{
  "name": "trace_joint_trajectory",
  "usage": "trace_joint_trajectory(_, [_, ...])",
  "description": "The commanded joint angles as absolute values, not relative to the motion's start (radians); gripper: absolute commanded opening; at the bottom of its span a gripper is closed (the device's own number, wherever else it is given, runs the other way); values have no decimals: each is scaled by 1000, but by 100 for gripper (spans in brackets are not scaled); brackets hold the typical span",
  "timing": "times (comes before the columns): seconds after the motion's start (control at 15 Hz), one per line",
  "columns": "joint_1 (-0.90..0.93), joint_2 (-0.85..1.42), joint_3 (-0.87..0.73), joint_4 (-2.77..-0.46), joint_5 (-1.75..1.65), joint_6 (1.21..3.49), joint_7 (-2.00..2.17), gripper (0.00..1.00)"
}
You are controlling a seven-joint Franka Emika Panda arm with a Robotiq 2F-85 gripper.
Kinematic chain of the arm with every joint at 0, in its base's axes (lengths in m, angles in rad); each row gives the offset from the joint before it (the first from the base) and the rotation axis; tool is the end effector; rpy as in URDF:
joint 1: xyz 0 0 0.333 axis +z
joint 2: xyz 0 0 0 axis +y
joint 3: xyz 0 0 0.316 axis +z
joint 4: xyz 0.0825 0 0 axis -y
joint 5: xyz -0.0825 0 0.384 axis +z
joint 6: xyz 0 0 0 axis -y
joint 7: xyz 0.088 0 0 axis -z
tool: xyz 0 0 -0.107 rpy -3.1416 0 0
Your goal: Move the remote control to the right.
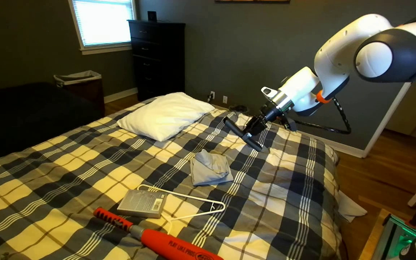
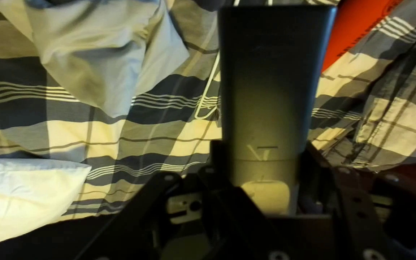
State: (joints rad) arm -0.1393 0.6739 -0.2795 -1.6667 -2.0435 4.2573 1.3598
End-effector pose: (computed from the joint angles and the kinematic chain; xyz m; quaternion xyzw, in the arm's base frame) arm 0.5359 -0.0798 0.2885 -0.8645 -0.3411 -0.2642 0.2577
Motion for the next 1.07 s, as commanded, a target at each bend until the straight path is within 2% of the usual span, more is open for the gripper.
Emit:
trace_joint_trajectory(0.0, [-265,786,-45,-1479,-2247,4247,1595,28])
trace_joint_trajectory(0.07, [-312,806,36,-1464,-2315,4218,1662,28])
trace_joint_trajectory(0.13, [-235,847,-107,-1363,-2288,4377,1713,28])
trace_joint_trajectory(0.2, [-384,844,148,-1432,-2411,4232,1791,28])
trace_joint_trajectory(0.27, [-400,858,177,-1428,-2451,4235,1756,28])
trace_joint_trajectory(0.33, [-313,804,54,-1475,-2361,4215,1705,53])
trace_joint_trajectory(0.4, [-261,809,-23,-1485,-2292,4246,1652,53])
trace_joint_trajectory(0.47, [-278,818,-2,-1483,-2297,4249,1648,53])
trace_joint_trajectory(0.53, [-286,824,5,-1483,-2298,4250,1646,28])
trace_joint_trajectory(0.73, [-223,851,-95,-1457,-2124,4235,1786,28])
trace_joint_trajectory(1.0, [-119,914,-234,-1388,-2094,4257,1999,28])
